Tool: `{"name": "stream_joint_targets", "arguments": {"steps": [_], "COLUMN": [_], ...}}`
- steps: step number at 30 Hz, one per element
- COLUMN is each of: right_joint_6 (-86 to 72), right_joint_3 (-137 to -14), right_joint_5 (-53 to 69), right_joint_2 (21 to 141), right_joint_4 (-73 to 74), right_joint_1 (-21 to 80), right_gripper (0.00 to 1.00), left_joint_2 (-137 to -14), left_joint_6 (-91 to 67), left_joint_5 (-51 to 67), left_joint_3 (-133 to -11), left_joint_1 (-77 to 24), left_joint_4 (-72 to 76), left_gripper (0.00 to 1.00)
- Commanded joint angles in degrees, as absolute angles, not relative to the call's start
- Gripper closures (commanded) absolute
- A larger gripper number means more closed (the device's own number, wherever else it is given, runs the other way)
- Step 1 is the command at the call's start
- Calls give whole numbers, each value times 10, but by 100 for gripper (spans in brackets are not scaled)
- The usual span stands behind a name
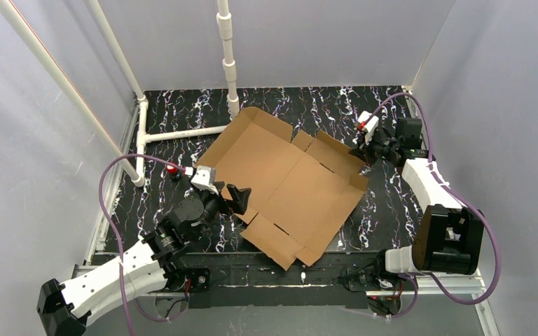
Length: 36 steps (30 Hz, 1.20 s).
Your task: Fold the paper box
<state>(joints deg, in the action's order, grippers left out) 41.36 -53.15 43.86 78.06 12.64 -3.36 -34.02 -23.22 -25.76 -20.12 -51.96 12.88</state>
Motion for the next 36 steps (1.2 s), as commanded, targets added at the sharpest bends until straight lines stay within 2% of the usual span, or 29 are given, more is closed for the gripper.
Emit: {"name": "stream_joint_targets", "arguments": {"steps": [1,4,7,10,13,18,25,29,36], "right_joint_6": [435,447,448,450,447,446,440,435,435], "right_joint_3": [-542,-533,-525,-523,-519,-512,-511,-511,-510], "right_joint_5": [442,436,439,435,434,439,447,452,455], "right_joint_2": [782,776,778,781,780,784,793,800,801], "right_joint_4": [92,87,80,81,79,77,76,73,72], "right_joint_1": [-35,-37,-37,-38,-39,-40,-40,-40,-40], "right_gripper": [99,99,99,99,99,99,99,99,99], "left_joint_2": [-320,-344,-410,-478,-514,-526,-550,-581,-653], "left_joint_6": [-169,-172,-231,-328,-407,-542,-654,-722,-725], "left_joint_5": [-219,-222,-84,125,178,136,41,51,27], "left_joint_3": [-282,-377,-458,-467,-424,-336,-290,-247,-273], "left_joint_1": [-514,-481,-362,-233,-177,-163,-161,-148,-144], "left_joint_4": [27,-109,-208,-203,-154,-91,-77,31,36], "left_gripper": [2,2,2,2,2,2,4,13,24]}}
